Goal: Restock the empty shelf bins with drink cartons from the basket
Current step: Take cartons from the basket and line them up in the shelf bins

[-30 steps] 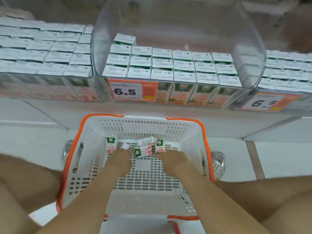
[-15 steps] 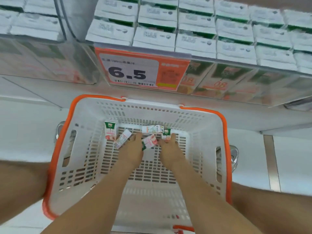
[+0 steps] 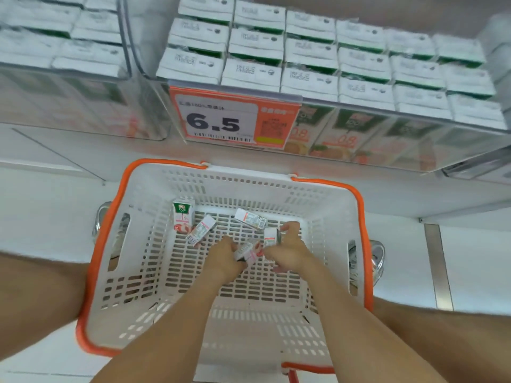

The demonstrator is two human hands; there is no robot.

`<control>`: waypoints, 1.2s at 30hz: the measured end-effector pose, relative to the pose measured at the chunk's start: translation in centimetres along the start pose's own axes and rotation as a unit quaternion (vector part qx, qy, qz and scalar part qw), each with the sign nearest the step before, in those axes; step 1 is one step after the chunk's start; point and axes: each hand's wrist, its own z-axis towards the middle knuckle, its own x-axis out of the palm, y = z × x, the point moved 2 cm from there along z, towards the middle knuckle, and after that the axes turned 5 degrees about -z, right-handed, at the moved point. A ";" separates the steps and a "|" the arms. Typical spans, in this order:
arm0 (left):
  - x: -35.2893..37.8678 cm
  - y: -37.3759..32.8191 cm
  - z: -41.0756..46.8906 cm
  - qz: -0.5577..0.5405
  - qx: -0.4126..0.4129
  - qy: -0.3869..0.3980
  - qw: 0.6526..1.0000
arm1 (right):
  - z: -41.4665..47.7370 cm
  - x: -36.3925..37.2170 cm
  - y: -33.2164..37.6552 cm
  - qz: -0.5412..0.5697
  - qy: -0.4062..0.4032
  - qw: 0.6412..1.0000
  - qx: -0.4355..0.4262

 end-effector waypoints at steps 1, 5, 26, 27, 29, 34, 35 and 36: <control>-0.3 0.0 -0.6 -0.023 -0.011 0.003 1.000 | -0.7 -0.3 0.4 0.054 0.038 0.998 0.022; -3.0 -0.4 -2.8 -0.125 -0.019 0.022 0.992 | -3.7 -1.5 2.1 0.143 0.137 0.980 -0.003; -24.0 -18.1 -22.5 0.251 0.312 -0.034 0.916 | -26.1 -7.8 16.4 0.036 0.167 0.927 -0.335; -24.8 -18.9 -23.4 0.249 0.335 -0.044 0.908 | -27.1 -8.1 17.4 0.073 0.160 0.916 -0.360; -26.3 -20.5 -24.9 0.220 0.378 -0.061 0.897 | -28.8 -8.9 19.3 0.150 0.135 0.893 -0.402; -29.7 -24.7 -27.8 0.138 0.462 -0.110 0.869 | -30.1 -11.6 23.5 0.163 -0.082 0.846 -0.501; -30.4 -25.4 -27.8 0.123 0.472 -0.128 0.864 | -30.1 -12.2 24.3 0.152 -0.111 0.837 -0.514; -31.0 -26.0 -27.8 0.116 0.481 -0.150 0.856 | -30.1 -12.6 25.2 0.159 -0.122 0.829 -0.522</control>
